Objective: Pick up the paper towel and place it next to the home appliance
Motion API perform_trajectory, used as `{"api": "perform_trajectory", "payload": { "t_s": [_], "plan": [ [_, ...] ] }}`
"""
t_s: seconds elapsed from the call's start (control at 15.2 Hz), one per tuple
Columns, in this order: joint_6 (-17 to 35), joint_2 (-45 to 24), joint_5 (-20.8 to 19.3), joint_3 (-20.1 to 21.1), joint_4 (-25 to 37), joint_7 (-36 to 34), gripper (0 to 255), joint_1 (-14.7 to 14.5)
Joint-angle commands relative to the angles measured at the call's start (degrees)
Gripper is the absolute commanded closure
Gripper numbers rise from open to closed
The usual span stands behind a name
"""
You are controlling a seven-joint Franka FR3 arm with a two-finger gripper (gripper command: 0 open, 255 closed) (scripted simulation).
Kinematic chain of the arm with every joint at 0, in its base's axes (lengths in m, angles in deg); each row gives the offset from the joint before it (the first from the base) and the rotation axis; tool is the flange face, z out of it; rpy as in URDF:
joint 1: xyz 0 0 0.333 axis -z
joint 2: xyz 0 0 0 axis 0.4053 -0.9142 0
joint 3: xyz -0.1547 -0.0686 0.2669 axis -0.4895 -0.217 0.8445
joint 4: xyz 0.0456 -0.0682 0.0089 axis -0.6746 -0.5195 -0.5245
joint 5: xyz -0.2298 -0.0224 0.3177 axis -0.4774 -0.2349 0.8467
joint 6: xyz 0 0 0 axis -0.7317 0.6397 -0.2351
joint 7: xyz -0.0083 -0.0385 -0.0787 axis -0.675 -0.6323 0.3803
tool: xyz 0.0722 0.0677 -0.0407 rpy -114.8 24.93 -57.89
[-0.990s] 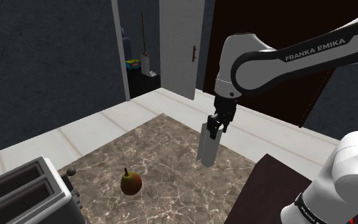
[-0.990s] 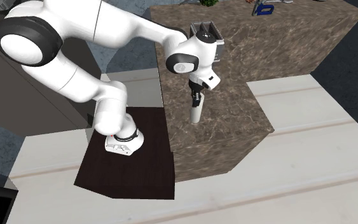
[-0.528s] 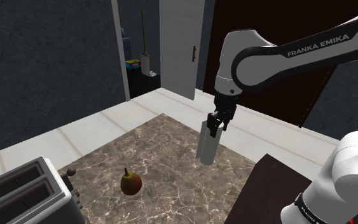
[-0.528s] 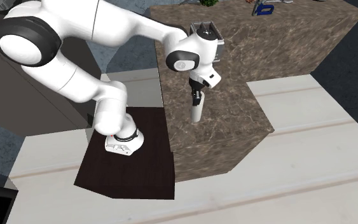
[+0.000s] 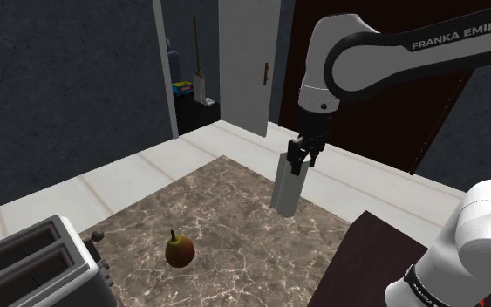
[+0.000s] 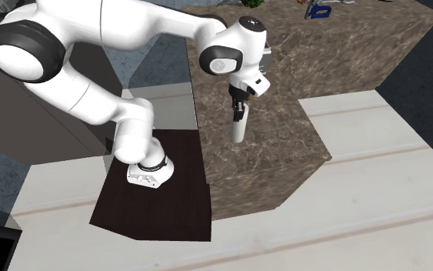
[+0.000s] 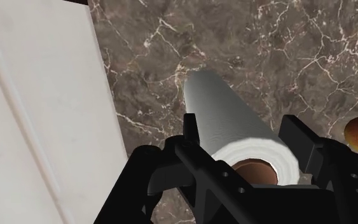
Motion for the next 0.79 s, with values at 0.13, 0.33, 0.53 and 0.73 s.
{"api": "perform_trajectory", "payload": {
  "t_s": [0.13, 0.33, 0.53, 0.73],
  "plan": [
    [-3.3, 0.6, -0.2, -0.2, 2.7, -0.3, 255, 0.0],
    [-5.7, 1.0, -0.4, -0.3, 4.8, -0.4, 255, 0.1],
    [-8.1, 1.2, -0.5, -0.5, 6.9, -0.6, 255, 0.1],
    [-10.4, 1.3, -0.7, -0.7, 9.1, -0.7, 255, 0.2]
  ]
}}
